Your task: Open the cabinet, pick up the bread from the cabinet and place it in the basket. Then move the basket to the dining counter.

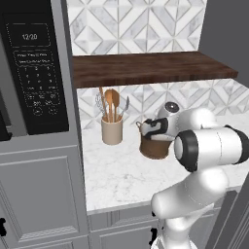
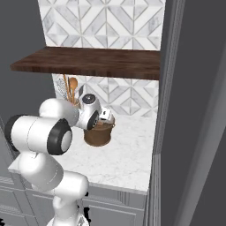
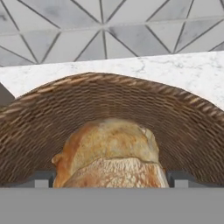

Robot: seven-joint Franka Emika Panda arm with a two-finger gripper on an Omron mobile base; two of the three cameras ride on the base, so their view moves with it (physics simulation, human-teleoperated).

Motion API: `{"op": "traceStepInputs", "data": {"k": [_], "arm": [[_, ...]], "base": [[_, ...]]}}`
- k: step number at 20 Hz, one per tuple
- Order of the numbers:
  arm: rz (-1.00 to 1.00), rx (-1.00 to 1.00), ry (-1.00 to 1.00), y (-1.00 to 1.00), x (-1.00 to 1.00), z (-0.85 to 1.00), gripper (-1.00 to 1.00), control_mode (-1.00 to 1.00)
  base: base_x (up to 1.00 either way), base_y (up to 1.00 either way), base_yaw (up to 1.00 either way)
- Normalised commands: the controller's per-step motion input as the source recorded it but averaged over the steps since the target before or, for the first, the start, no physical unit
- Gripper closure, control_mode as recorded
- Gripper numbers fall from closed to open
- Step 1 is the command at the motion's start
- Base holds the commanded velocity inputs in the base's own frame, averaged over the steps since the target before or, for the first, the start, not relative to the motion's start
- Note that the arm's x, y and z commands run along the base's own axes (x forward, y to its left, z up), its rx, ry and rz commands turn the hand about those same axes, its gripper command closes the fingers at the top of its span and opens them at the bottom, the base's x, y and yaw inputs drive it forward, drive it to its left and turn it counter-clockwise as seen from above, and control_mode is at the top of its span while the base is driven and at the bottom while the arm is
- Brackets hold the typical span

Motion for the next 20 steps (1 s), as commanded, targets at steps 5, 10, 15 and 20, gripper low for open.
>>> {"op": "traceStepInputs", "data": {"k": [5, 10, 15, 20], "arm": [[0.0, 0.0, 0.0, 0.0, 0.21, -0.08, -1.0, -1.0], [0.0, 0.0, -0.08, 0.0, -0.07, 0.0, -1.0, -1.0], [0.0, 0.0, -0.11, 0.0, -0.1, 0.02, -1.0, -1.0], [-0.01, 0.0, -0.04, -0.01, -0.32, 0.24, -1.0, -1.0]], "base": [[0.0, 0.0, 0.0], [0.0, 0.0, 0.0], [0.0, 0.0, 0.0], [0.0, 0.0, 0.0]]}}
